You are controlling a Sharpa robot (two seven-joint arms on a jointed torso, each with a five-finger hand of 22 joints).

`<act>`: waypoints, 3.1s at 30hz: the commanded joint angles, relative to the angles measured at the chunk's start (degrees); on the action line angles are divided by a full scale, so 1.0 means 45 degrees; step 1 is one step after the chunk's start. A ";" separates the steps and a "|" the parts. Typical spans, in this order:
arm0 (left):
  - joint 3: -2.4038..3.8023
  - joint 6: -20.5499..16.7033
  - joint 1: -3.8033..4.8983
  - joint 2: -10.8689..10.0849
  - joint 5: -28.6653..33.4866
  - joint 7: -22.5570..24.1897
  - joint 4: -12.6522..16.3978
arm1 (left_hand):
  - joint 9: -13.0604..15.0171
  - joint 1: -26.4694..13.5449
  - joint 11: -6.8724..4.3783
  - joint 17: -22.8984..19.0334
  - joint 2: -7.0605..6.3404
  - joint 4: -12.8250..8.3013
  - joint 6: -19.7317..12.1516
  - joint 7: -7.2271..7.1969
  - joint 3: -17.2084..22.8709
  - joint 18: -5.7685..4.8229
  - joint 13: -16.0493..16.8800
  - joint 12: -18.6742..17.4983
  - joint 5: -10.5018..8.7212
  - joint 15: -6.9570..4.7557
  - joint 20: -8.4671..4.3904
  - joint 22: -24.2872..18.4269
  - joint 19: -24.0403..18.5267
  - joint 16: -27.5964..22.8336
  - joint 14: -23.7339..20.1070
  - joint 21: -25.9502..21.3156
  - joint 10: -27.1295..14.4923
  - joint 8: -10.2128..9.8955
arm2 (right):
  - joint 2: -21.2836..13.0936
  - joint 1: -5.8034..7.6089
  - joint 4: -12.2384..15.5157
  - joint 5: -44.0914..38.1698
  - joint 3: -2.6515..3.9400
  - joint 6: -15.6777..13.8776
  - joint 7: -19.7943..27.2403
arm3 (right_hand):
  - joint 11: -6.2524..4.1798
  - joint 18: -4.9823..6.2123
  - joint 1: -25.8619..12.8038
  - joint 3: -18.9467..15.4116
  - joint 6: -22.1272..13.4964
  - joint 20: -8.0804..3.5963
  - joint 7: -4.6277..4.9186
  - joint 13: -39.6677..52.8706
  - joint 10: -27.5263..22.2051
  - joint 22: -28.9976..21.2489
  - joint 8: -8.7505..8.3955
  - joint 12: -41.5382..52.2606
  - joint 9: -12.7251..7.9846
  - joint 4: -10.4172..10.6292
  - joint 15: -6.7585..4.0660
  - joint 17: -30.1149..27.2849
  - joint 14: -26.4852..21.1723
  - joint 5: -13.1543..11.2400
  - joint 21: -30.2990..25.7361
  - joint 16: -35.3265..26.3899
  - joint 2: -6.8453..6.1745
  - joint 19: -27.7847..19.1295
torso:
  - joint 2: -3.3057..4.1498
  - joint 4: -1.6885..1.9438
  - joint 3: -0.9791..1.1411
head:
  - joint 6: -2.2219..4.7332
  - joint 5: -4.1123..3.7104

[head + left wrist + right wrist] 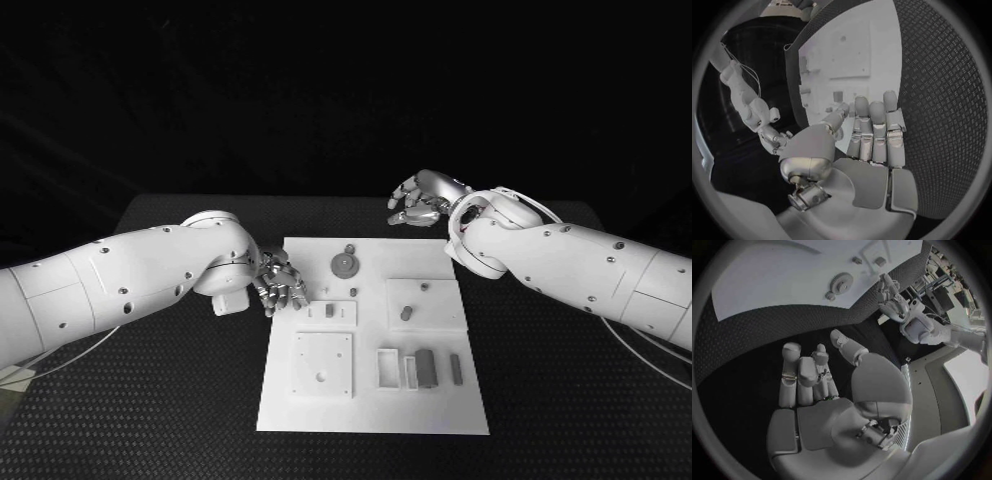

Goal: Assemble the parts on the task board

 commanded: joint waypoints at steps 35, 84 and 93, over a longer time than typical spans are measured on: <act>-0.0290 -0.0031 0.0007 0.0323 -0.1623 -0.0332 0.0466 | -0.0027 -0.0007 -0.0116 -0.0009 0.0196 -0.0178 0.0258 -0.0008 0.0020 -0.0186 0.0008 0.0184 0.0037 -0.0019 -0.0067 0.0125 0.0194 0.0199 0.0101 -0.0023 0.0114 -0.0138 | 0.0040 -0.0015 -0.0023 -0.0041 -0.0004 0.0218 0.0020 | -0.0074 0.0502 -0.0024 -0.0057 -0.0025 -0.0020 0.0099 -0.0020 -0.0034 0.0231 0.0039 0.0044 -0.0018 -0.0042 -0.0059 -0.0023 -0.0076 0.0050 -0.0012 0.0028 0.0151 -0.0067 | 0.0007 -0.0020 0.0011 | -0.0121 0.0007; -0.0671 -0.0012 -0.0002 0.0615 -0.2286 -0.0418 0.0360 | -0.0022 -0.0550 -0.0124 -0.0089 -0.0525 0.0178 0.0337 -0.0013 -0.0196 -0.0187 -0.0021 0.0242 0.0035 -0.0081 -0.0095 0.0197 0.0301 0.0251 0.0150 -0.0086 0.0141 -0.0318 | 0.0025 -0.0072 -0.0025 -0.0399 -0.0006 0.0212 0.0059 | -0.0073 0.0502 -0.0047 -0.0067 -0.0016 -0.0015 0.0099 -0.0029 -0.0040 0.0228 0.0042 0.0046 -0.0020 -0.0035 -0.0058 -0.0030 -0.0084 0.0050 -0.0017 0.0023 0.0152 -0.0076 | 0.0004 -0.0028 0.0021 | -0.0226 -0.0080; -0.0671 -0.0073 -0.0002 0.0598 -0.2281 -0.0404 0.0357 | -0.0008 -0.1355 -0.0116 -0.0144 -0.1491 0.0432 0.0273 -0.0003 -0.0963 -0.0184 -0.0049 0.0233 0.0037 -0.0106 -0.0137 0.0189 0.0284 0.0244 0.0121 -0.0178 0.0103 -0.0433 | 0.0016 -0.0076 -0.0028 -0.0399 -0.0006 0.0211 0.0056 | -0.0073 0.0502 -0.0043 -0.0067 -0.0018 -0.0016 0.0099 -0.0030 -0.0041 0.0227 0.0041 0.0046 -0.0021 -0.0040 -0.0059 -0.0031 -0.0086 0.0050 -0.0019 0.0022 0.0145 -0.0079 | 0.0002 -0.0024 0.0017 | -0.0229 -0.0094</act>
